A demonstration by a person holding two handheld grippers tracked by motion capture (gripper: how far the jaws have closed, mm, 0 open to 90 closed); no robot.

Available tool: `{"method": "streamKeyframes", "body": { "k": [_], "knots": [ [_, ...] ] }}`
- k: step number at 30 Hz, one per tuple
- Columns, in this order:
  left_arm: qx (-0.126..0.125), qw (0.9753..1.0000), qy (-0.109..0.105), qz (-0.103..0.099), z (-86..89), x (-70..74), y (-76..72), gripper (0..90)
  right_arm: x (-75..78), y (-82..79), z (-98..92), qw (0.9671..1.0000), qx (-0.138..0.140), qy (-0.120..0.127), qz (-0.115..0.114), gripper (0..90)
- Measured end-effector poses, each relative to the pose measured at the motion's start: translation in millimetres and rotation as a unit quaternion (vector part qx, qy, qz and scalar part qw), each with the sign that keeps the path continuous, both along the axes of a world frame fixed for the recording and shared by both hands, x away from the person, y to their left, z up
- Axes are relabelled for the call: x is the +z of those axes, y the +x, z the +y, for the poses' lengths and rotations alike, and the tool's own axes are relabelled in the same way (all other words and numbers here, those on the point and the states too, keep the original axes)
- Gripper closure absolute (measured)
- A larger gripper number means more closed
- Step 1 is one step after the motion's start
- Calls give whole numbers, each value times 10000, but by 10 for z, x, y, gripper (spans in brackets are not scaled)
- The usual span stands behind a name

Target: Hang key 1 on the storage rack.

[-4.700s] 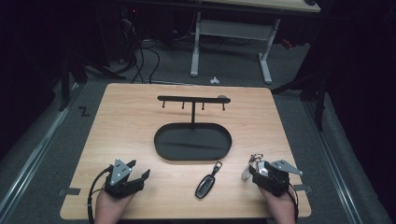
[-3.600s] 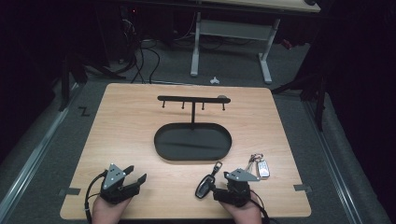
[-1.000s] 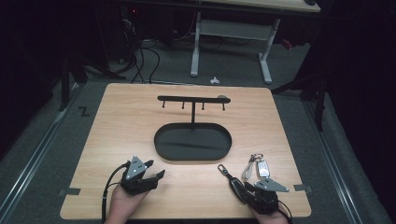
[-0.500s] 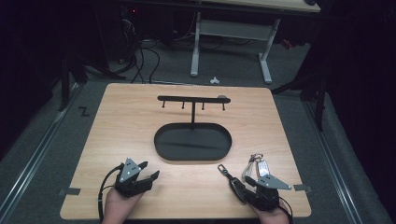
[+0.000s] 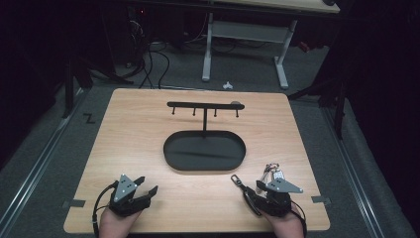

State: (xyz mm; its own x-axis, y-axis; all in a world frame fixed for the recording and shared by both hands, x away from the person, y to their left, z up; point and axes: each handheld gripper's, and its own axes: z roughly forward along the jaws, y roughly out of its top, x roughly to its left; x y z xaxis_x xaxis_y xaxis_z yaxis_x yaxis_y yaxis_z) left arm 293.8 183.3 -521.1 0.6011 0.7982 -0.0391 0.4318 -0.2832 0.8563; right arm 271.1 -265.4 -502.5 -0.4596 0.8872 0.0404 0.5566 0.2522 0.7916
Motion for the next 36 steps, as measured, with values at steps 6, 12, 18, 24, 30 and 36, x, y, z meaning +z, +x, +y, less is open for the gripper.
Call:
{"method": "streamKeyframes", "body": {
  "k": [6, 12, 18, 24, 30, 36],
  "knots": [
    [-21, 10000, 23, 4, 6, -2, -3, 398, -12, 81, 45, 9999, 57, -75, 83, 507],
    [-182, 9998, 105, 71, -56, -34, 63, 400, 12, 153, 87, 9984, 54, -390, 396, 455],
    [-249, 9996, 84, 78, -72, -24, 95, 398, 56, 229, 110, 9944, 84, -695, 797, 419],
    [-253, 9996, 47, 75, -70, -12, 95, 397, 111, 294, 160, 9896, 206, -952, 1059, 389],
    [-290, 9995, 2, 121, -79, -17, 111, 396, 222, 396, 247, 9820, 367, -1189, 1420, 370],
    [-327, 9993, -74, 183, -76, -7, 114, 398, 310, 522, 290, 9725, 404, -1339, 1864, 329]
  ]
}}
